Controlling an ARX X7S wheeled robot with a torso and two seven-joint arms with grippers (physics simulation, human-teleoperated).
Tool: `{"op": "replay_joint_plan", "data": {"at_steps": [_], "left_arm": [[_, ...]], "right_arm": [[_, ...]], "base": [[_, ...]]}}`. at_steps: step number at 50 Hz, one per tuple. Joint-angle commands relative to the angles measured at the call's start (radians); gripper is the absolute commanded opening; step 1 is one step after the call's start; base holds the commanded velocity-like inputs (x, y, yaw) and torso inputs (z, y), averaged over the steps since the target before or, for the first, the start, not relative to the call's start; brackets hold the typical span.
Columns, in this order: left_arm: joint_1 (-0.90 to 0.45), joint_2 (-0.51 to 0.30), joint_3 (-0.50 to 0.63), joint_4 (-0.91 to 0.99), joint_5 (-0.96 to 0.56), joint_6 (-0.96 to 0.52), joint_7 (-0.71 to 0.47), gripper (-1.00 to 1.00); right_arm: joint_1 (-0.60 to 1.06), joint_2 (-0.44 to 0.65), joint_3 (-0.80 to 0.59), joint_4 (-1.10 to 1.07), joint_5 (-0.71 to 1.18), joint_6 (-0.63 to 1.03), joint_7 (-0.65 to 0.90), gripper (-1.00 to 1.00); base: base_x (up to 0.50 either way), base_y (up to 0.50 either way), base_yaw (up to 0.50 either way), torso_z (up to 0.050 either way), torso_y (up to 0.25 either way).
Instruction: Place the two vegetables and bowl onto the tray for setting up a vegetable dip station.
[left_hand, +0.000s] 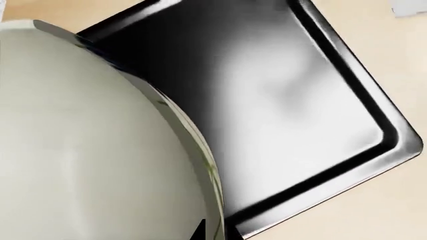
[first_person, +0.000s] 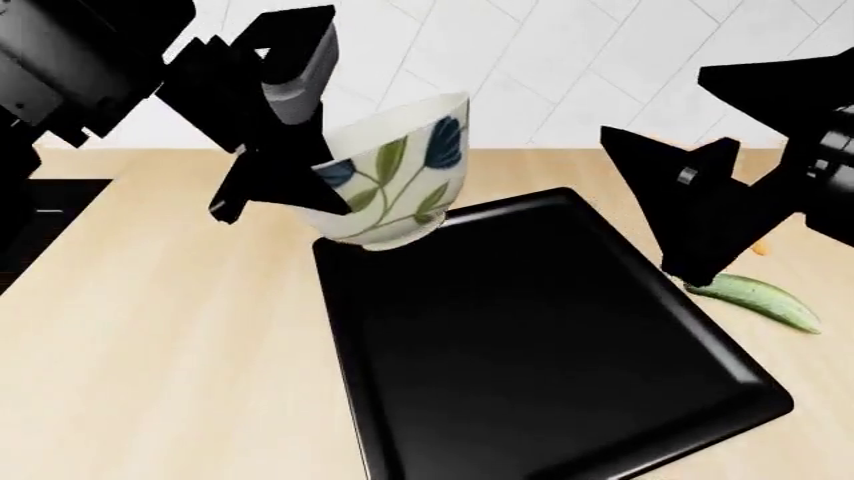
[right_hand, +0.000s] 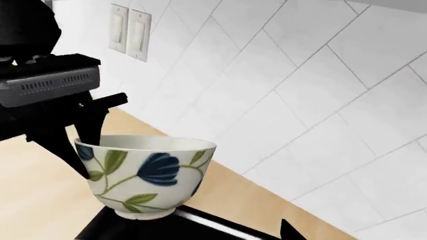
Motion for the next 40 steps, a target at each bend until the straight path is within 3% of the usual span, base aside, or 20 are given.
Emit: {"op": "replay_joint_plan", "data": {"at_steps": [1,4,8,19,25,29,40], "left_arm": [[-0.112,0.177,0.638,-0.272,-0.666,0.155,0.023,-1.0],[-0.112,0.199,0.74,-0.297,-0.793,0.188,0.023,-1.0],[-0.1,0.219,0.821,-0.294,-0.847,0.231,0.023,-1.0],[-0.075,0.243,1.002,-0.323,-0.85,0.349,0.023,-1.0],[-0.075,0.259,1.13,-0.323,-0.838,0.425,0.023,-1.0],[-0.075,0.284,1.183,-0.334,-0.842,0.456,0.023,-1.0],[-0.045,0.34,1.15,-0.414,-0.865,0.38,0.023,-1.0]], "right_arm": [[0.024,-0.063,-0.063,0.12,-0.181,0.033,-0.11,1.0],[0.0,-0.084,-0.075,0.144,-0.261,0.008,-0.177,1.0],[-0.005,-0.102,-0.092,0.18,-0.339,-0.015,-0.241,1.0],[-0.106,-0.055,-0.057,0.152,-0.344,-0.085,-0.26,1.0],[-0.197,0.022,0.009,0.089,-0.303,-0.148,-0.244,1.0],[-0.335,0.076,0.068,0.049,-0.307,-0.241,-0.27,1.0],[-0.575,0.186,0.2,-0.002,-0.295,-0.392,-0.313,1.0]], "base": [[0.0,0.0,0.0,0.0,0.0],[0.0,0.0,0.0,0.0,0.0],[0.0,0.0,0.0,0.0,0.0],[0.0,0.0,0.0,0.0,0.0],[0.0,0.0,0.0,0.0,0.0],[0.0,0.0,0.0,0.0,0.0],[0.0,0.0,0.0,0.0,0.001]]}}
